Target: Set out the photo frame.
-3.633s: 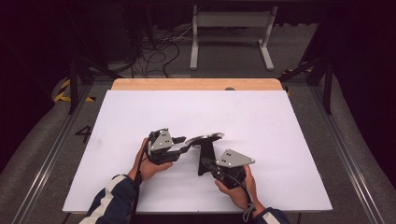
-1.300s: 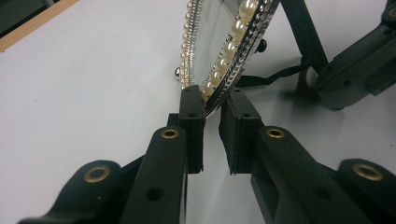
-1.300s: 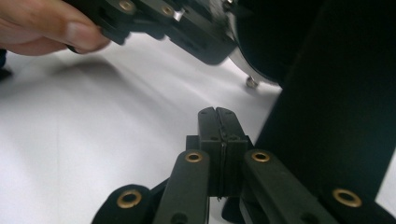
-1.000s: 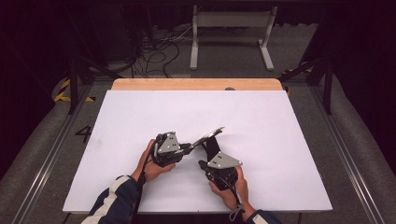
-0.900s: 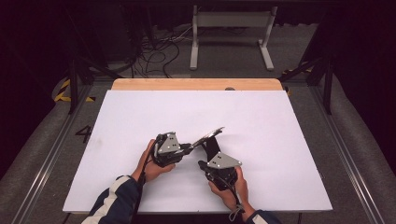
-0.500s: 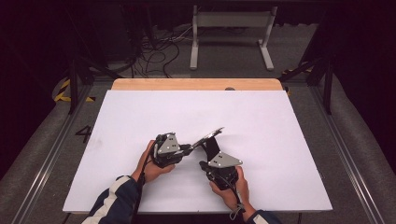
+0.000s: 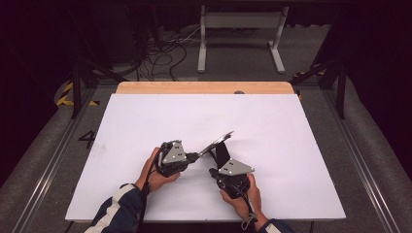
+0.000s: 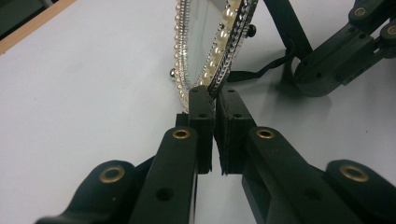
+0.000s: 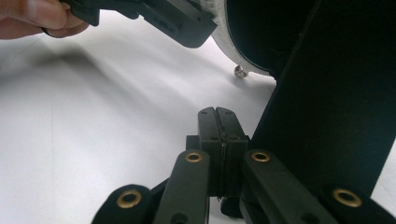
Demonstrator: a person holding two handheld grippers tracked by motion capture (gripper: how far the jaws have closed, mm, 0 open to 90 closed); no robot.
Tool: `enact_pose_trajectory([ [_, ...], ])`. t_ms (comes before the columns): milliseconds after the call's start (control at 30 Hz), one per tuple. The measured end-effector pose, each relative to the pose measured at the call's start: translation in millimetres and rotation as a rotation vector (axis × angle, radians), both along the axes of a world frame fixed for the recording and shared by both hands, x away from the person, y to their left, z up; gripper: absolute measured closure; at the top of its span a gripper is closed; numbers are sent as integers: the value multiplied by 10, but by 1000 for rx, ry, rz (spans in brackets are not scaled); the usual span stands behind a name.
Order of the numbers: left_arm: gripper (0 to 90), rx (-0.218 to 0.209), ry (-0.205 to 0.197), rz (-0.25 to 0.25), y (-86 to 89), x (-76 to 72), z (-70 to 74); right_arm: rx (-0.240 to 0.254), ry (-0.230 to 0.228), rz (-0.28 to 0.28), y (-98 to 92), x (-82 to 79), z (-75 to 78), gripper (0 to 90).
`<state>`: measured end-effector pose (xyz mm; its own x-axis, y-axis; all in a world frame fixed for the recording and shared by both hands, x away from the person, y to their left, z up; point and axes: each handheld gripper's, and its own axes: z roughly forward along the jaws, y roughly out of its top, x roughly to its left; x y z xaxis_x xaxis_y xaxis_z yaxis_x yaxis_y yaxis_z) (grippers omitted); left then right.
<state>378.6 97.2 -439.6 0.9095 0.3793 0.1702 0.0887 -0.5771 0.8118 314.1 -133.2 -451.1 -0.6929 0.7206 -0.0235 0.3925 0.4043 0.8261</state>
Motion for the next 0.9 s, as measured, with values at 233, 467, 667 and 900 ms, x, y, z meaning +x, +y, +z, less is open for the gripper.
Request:
enact_pose_trajectory([
  [233, 855, -13, -2, -1, -7, 4, -10, -6, 17, 4, -6, 2, -29, 900],
  [467, 798, -10, -3, 5, -31, 13, -32, -11, 19, 11, -4, 1, -37, 900],
  [667, 788, -18, -5, 10, -60, 32, -60, -17, 12, 15, 11, -7, -40, 900],
  [900, 806, 20, -29, 6, -75, 13, -34, -19, 12, 9, 11, -5, -41, 900],
])
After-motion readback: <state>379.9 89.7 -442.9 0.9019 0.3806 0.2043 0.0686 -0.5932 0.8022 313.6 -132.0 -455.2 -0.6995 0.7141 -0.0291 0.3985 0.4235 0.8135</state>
